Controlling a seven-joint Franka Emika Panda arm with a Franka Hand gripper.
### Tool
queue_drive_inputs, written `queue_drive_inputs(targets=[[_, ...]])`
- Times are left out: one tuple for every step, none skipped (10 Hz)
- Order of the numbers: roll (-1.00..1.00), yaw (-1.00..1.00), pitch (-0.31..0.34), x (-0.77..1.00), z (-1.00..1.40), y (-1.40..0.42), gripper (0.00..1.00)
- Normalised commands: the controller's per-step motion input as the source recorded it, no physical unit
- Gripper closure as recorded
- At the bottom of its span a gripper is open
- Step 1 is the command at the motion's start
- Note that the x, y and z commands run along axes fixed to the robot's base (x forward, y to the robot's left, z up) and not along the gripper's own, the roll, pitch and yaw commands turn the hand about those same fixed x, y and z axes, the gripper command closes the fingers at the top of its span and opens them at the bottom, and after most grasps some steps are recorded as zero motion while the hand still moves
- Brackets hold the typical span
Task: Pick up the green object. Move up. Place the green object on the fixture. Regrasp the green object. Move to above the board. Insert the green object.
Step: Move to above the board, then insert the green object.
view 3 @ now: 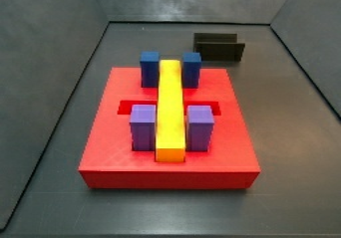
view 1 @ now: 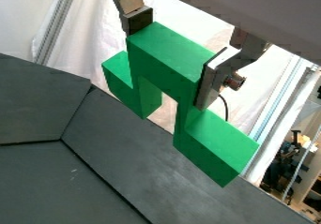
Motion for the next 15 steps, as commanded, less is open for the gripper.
queue_drive_inputs(targets=[[-1.0,0.09,-0.034,-0.94,0.3,-1.4,1.0],[-1.0,0.1,-0.054,-0.97,0.29,-1.4,1.0],[-1.0,0.11,-0.074,-1.01,0.3,-1.4,1.0],[-1.0,0.1,-0.092,-1.07,0.27,-1.4,1.0],[-1.0,0.1,-0.109,-1.09,0.27,-1.4,1.0],[-1.0,0.1,-0.125,-0.75,0.16,-0.92,1.0],[-1.0,0.09,-0.138,-0.37,0.06,-0.39,1.0],[-1.0,0.08,-0.145,-0.2,0.03,-0.15,1.0],[-1.0,0.06,-0.153,-0.12,0.02,-0.05,1.0],[-1.0,0.05,-0.177,-0.1,0.01,-0.03,1.0],[-0.9,0.03,-0.189,-0.08,0.0,0.01,1.0],[-0.69,0.02,-0.159,-0.07,0.0,0.02,1.0],[-0.42,0.0,-0.112,-0.06,0.0,0.02,1.0],[-0.28,0.0,-0.075,-0.04,0.0,0.01,1.0],[0.0,0.0,0.0,0.0,-0.04,0.0,1.0]])
